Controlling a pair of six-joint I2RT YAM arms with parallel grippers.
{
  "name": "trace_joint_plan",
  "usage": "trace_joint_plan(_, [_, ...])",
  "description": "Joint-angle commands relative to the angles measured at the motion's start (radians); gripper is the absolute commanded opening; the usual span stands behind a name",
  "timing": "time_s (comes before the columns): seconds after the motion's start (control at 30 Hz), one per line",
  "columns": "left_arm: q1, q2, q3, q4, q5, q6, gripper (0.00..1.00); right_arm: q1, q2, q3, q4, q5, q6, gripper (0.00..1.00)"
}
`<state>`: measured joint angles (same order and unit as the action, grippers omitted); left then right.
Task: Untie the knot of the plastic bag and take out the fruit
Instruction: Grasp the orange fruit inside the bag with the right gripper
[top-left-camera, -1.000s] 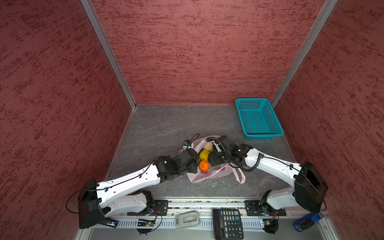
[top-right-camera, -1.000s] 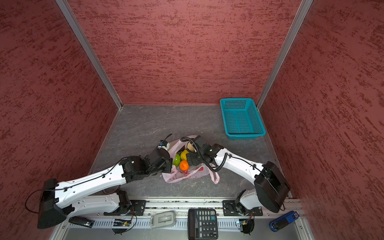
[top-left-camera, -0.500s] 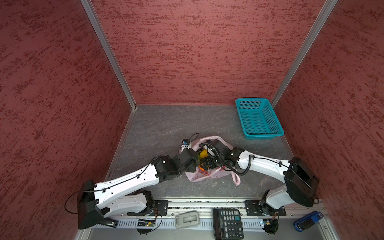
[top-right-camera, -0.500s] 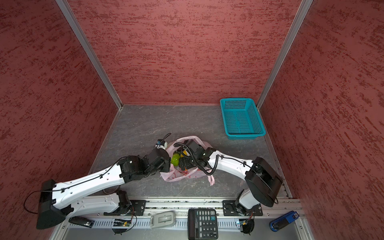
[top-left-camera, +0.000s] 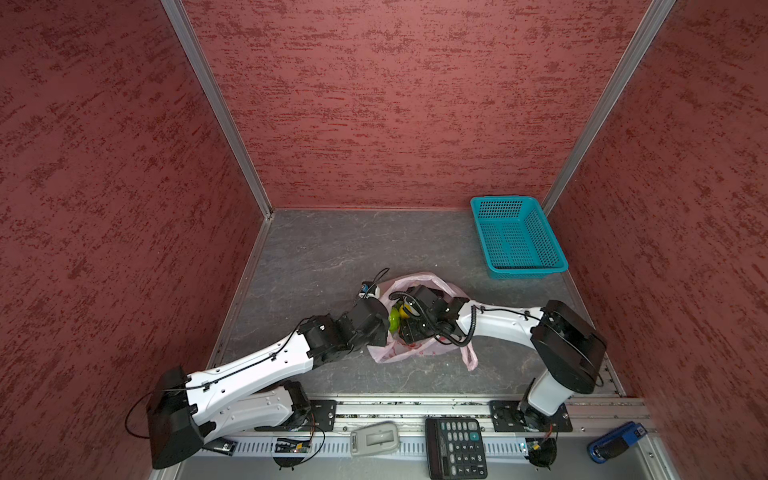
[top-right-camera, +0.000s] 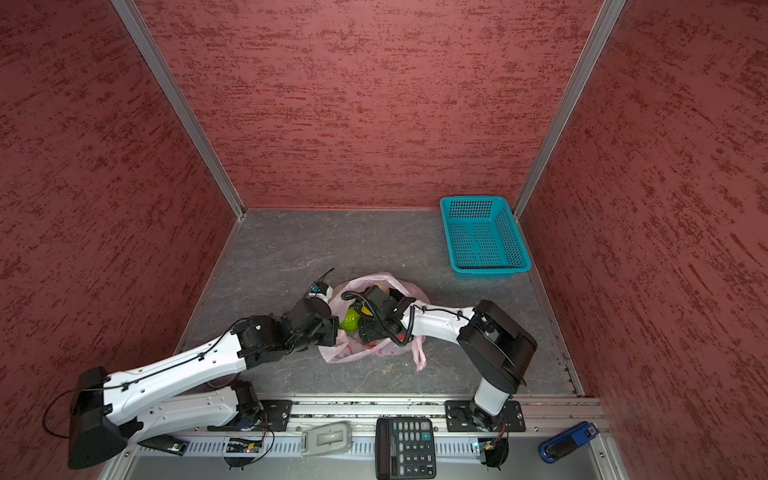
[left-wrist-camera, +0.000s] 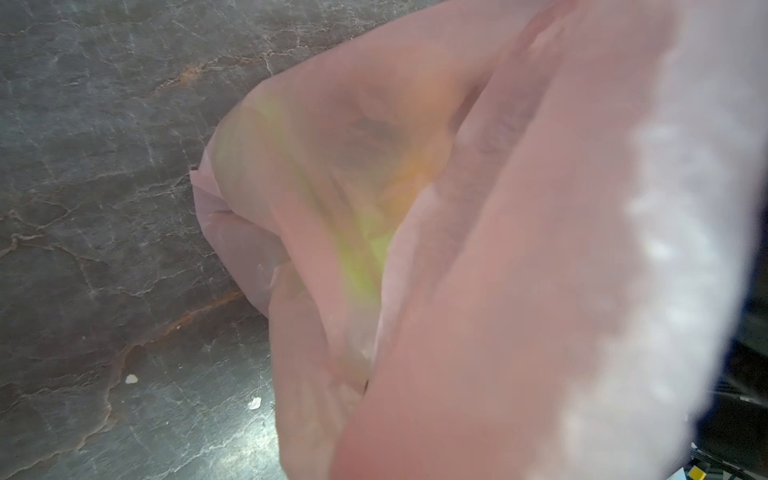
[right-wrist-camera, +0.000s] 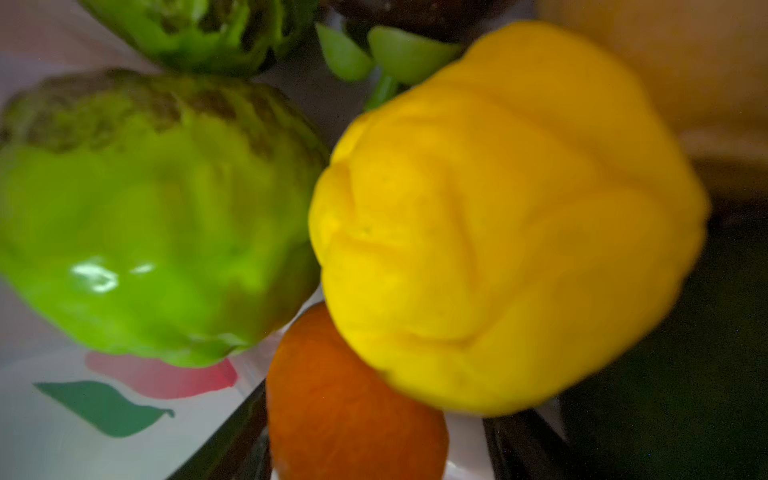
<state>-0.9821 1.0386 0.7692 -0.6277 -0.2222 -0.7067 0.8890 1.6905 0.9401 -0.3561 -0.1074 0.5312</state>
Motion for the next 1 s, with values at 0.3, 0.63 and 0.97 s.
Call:
trace_joint_plan(0.3, [0.018, -0.054, -0.094, 0.169, 0.024, 0.050, 0.00, 0.060, -0.068, 0.054, -0.077, 0.064, 0.081, 0.38])
trace_joint_plan(0.63, [0.041, -0.071, -0.068, 0.185, -0.001, 0.070, 0.00, 0.167, -0.202, 0.107, -0.208, 0.144, 0.147, 0.37])
trace_joint_plan(0.97, [0.065, -0.039, -0.029, 0.168, 0.011, 0.079, 0.00, 0.176, -0.293, 0.280, -0.362, 0.194, 0.150, 0.36])
